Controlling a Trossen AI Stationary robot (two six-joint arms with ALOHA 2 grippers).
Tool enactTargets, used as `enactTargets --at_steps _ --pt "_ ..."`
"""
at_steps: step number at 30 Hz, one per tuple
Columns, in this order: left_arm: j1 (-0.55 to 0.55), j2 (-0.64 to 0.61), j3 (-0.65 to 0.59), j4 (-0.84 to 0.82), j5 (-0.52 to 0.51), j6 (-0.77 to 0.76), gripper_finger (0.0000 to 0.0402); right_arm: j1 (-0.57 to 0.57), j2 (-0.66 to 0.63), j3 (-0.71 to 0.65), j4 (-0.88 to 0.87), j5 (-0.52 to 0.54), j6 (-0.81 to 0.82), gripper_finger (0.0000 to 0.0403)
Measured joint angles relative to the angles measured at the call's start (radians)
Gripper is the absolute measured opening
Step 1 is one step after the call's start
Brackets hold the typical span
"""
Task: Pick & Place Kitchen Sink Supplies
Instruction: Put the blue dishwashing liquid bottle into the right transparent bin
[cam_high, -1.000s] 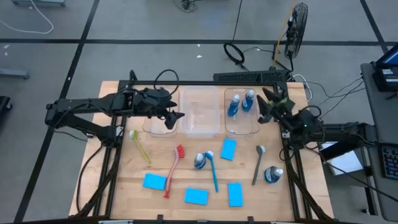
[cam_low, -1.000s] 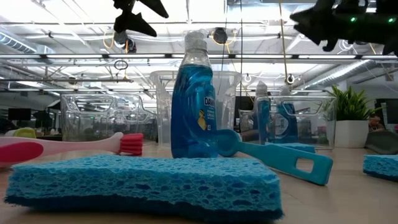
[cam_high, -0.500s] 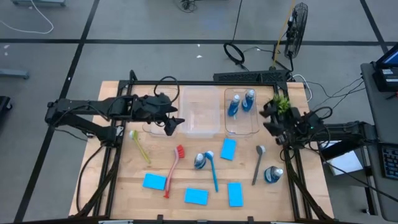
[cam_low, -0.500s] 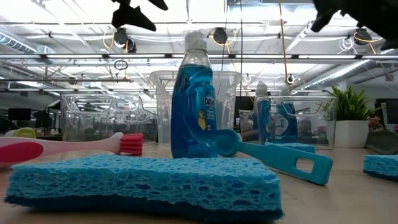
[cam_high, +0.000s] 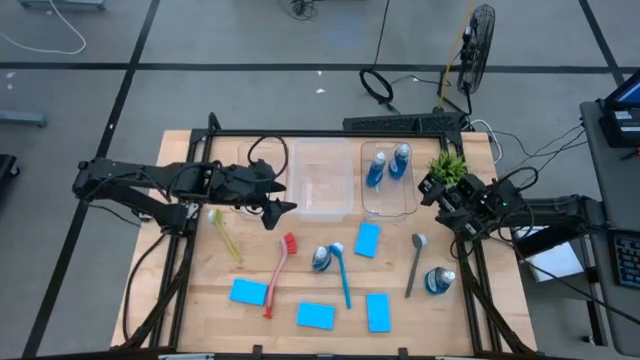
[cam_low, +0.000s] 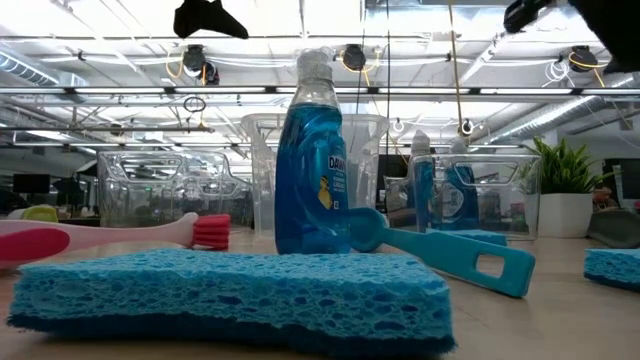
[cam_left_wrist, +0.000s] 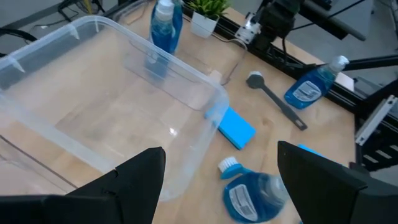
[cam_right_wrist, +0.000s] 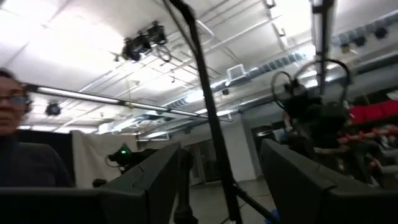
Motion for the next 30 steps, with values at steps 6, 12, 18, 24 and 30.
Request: enactTargets --at_steps 6,12,18,24,30 --pt "-0.022 0.000 0.000 0.000 0.000 -0.027 0.0308 0.000 0.000 0.124 -0.154 -0.112 -0.035 0.0210" --pt "-0.029 0.000 0.000 0.000 0.000 -0.055 0.0308 0.000 0.000 0.327 -0.668 -0.209 -0.189 0.0210" --pt "-0.029 0.000 0.000 0.000 -0.002 -0.063 0.0308 0.000 0.000 0.449 -1.021 -0.202 -0.311 0.0210" --pt "-0.029 0.000 0.000 0.000 -0.027 -0.063 0.0308 0.000 -0.004 0.449 -1.015 -0.205 -0.226 0.0210" --pt "-0.029 0.000 0.000 0.000 -0.030 -0.064 0.0308 0.000 -0.004 0.449 -1.015 -0.180 -0.190 0.0210"
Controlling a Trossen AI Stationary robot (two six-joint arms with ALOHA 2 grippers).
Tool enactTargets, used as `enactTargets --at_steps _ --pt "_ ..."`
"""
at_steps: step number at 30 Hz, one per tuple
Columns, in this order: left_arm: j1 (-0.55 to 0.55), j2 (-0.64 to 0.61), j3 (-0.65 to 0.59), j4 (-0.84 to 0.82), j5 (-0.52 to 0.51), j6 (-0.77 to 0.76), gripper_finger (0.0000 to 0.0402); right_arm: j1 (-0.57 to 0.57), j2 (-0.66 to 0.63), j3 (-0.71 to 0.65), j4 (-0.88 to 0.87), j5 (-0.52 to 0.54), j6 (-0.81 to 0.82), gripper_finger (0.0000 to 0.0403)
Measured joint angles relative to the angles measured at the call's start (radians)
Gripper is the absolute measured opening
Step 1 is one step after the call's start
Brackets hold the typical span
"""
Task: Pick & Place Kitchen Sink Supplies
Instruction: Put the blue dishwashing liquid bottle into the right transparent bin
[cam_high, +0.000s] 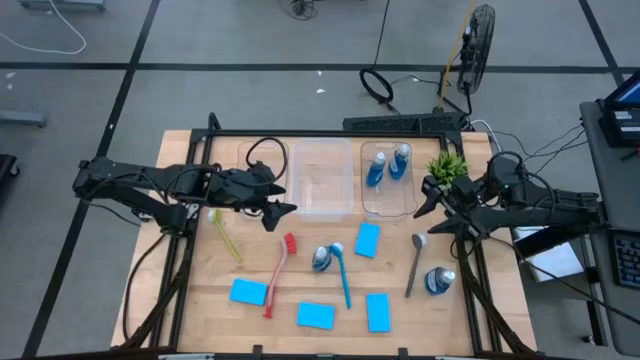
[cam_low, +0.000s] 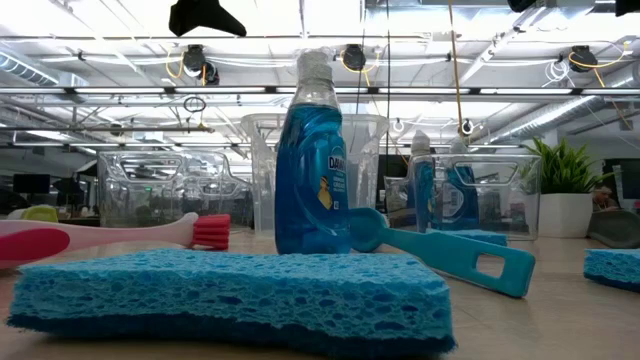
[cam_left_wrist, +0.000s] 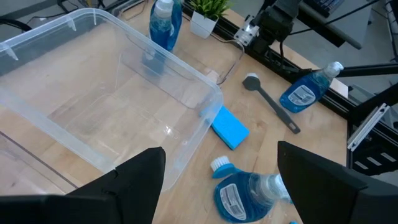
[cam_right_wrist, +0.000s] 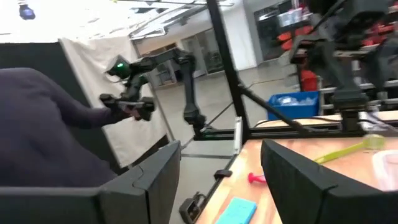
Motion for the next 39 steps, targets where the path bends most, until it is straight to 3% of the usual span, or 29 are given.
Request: enactTargets --at_steps 5,13,22,25,32,39 --pt "0.000 0.000 0.000 0.000 -0.001 0.000 0.0308 -0.001 0.002 0.000 -0.001 0.084 0.034 0.0210" --pt "0.000 0.000 0.000 0.000 -0.005 0.000 0.0308 -0.002 -0.012 0.000 -0.031 0.084 -0.104 0.0210" --pt "0.000 0.000 0.000 0.000 -0.005 0.000 0.0308 0.025 -0.023 0.000 -0.166 0.082 -0.109 0.0210" --pt "0.000 0.000 0.000 0.000 -0.005 -0.001 0.0308 0.050 -0.034 0.026 -0.274 0.099 -0.114 0.0210" --pt "0.000 0.000 0.000 0.000 -0.005 -0.001 0.0308 0.144 -0.035 0.194 -0.637 0.284 -0.141 0.0210" --pt "0.000 0.000 0.000 0.000 -0.005 -0.001 0.0308 0.237 -0.024 0.224 -0.833 0.319 -0.018 0.0210"
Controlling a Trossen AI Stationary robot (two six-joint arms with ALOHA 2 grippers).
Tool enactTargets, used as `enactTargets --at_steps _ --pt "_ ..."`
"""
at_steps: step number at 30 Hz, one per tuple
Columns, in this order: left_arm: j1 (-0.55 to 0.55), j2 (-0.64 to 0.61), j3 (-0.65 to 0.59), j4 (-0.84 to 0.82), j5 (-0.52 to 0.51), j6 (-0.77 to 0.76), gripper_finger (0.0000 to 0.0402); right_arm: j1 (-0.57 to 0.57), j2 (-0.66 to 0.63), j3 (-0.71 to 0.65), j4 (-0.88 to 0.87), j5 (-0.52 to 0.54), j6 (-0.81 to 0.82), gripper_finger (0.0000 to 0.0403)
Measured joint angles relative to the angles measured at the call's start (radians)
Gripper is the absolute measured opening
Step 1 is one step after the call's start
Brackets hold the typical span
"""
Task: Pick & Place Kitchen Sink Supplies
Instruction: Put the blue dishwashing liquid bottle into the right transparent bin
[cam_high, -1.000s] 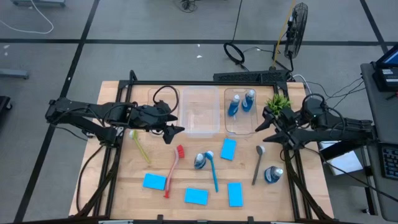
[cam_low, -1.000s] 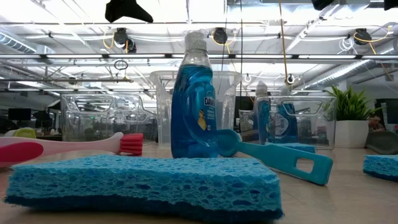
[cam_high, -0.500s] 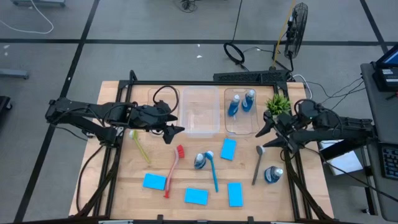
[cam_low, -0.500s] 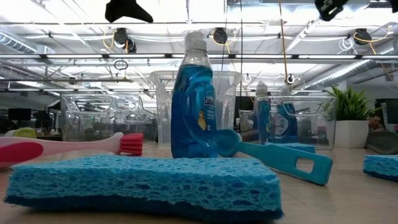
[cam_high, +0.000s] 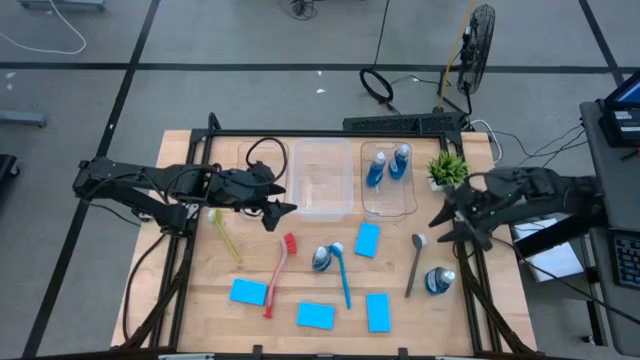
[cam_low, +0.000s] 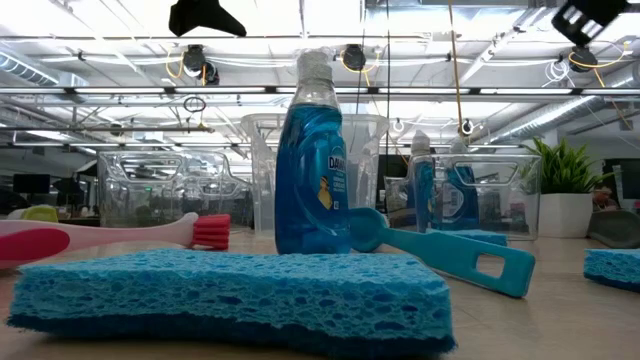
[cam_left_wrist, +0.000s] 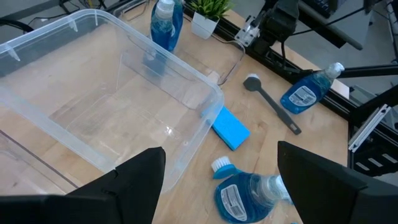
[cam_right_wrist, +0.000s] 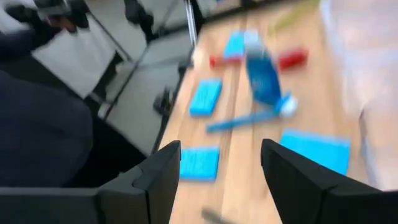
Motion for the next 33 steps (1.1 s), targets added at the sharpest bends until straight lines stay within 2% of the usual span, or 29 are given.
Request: enactTargets --at_steps 13,21,28,33 --pt "0.002 0.000 0.000 0.000 -0.025 -0.004 0.0308 0.204 0.049 -0.001 -0.071 0.003 0.188 0.0210" --pt "0.002 0.000 0.000 0.000 -0.026 0.000 0.0308 0.367 0.124 -0.001 -0.098 0.037 0.271 0.0210" --pt "0.002 0.000 0.000 0.000 -0.026 -0.001 0.0308 0.545 0.210 -0.002 -0.103 0.164 0.358 0.0210" --pt "0.002 0.000 0.000 0.000 -0.026 0.005 0.0308 0.667 0.217 -0.002 -0.077 0.294 0.479 0.0210"
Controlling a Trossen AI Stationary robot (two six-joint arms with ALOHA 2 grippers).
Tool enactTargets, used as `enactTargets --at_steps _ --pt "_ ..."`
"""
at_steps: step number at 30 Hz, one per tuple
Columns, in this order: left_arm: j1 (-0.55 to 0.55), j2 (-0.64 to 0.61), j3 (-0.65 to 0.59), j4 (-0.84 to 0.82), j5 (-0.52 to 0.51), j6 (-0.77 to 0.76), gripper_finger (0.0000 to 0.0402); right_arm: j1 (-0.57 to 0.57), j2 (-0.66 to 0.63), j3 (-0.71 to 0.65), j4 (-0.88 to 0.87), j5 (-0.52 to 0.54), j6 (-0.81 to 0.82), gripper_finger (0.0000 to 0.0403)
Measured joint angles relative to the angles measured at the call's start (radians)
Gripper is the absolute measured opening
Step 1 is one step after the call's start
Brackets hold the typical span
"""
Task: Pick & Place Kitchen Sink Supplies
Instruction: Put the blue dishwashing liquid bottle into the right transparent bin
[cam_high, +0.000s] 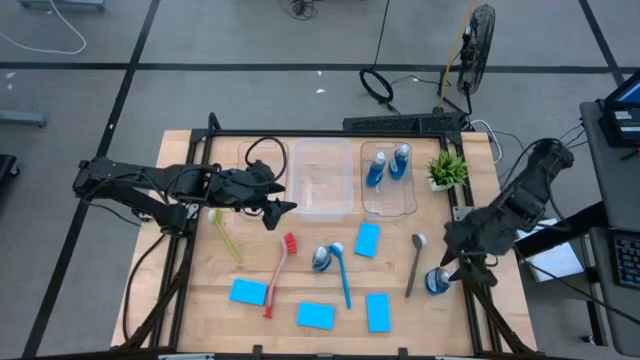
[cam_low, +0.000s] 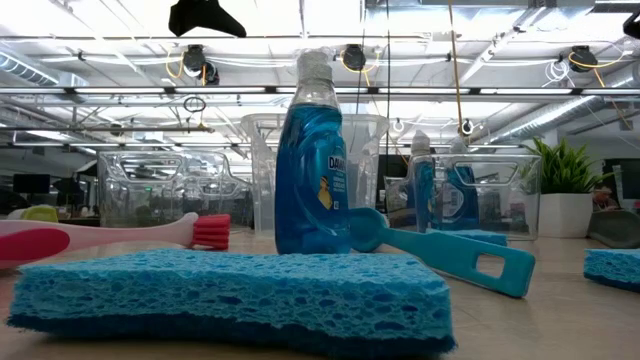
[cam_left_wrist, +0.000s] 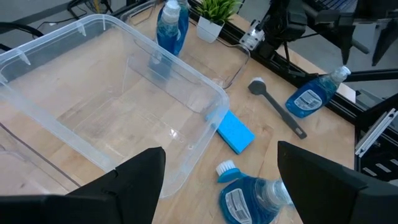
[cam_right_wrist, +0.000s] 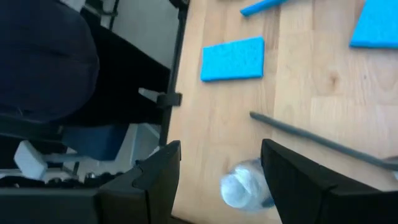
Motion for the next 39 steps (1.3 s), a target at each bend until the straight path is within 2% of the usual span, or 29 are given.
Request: enactTargets --at_steps 9,15,18,22,25,39 --pt "0.000 0.000 0.000 0.000 0.000 0.017 0.0308 0.177 0.052 0.000 0.008 0.152 0.253 0.0210" --pt "0.000 0.000 0.000 0.000 0.000 0.030 0.0308 0.247 0.074 0.030 0.011 0.307 0.405 0.0210" --pt "0.000 0.000 0.000 0.000 0.000 0.041 0.0308 0.269 0.082 0.056 -0.031 0.351 0.513 0.0210" --pt "0.000 0.000 0.000 -0.001 0.000 0.043 0.0308 0.280 0.107 0.076 -0.123 0.351 0.705 0.0210" --pt "0.000 0.000 0.000 -0.002 0.000 0.044 0.0308 0.291 0.128 0.077 -0.142 0.306 0.823 0.0210" --pt "0.002 0.000 0.000 -0.007 0.000 0.088 0.0308 0.313 0.174 0.077 -0.213 0.304 1.131 0.0210"
